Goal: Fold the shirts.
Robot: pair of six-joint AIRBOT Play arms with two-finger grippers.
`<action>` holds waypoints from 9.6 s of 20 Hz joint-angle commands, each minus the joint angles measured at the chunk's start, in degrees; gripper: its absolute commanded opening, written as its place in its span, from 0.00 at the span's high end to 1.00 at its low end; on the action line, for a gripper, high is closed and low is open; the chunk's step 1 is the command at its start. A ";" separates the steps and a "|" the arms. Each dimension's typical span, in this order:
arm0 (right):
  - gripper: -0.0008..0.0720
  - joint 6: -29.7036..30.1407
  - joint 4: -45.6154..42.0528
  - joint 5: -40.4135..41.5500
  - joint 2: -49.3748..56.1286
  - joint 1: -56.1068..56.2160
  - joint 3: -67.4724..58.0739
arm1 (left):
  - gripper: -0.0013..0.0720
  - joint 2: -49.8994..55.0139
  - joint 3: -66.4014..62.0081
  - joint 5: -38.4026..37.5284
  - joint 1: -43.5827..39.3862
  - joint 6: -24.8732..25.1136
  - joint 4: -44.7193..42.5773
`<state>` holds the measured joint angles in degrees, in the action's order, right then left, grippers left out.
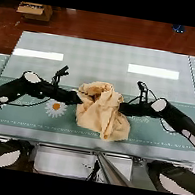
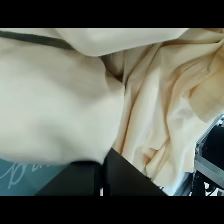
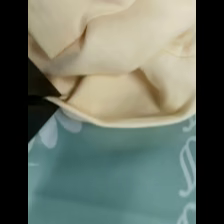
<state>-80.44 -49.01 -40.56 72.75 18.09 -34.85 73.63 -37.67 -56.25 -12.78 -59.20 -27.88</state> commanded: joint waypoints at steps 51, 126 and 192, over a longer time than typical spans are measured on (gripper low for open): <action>0.96 3.17 -14.93 -25.42 4.70 -22.27 -35.01 | 0.94 -7.87 -2.01 1.53 19.17 -17.09 -22.64; 0.96 3.72 -23.96 -36.76 -3.32 -22.25 -56.02 | 0.95 -41.40 13.40 -10.32 35.26 -24.68 -19.06; 0.96 5.46 -13.05 -0.74 -27.06 -22.32 -61.05 | 0.95 -36.46 -55.36 -2.10 37.09 -10.78 11.21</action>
<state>-73.82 -60.23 -55.24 56.18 -4.21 -93.25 41.17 -79.68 -58.35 15.51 -69.38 -16.45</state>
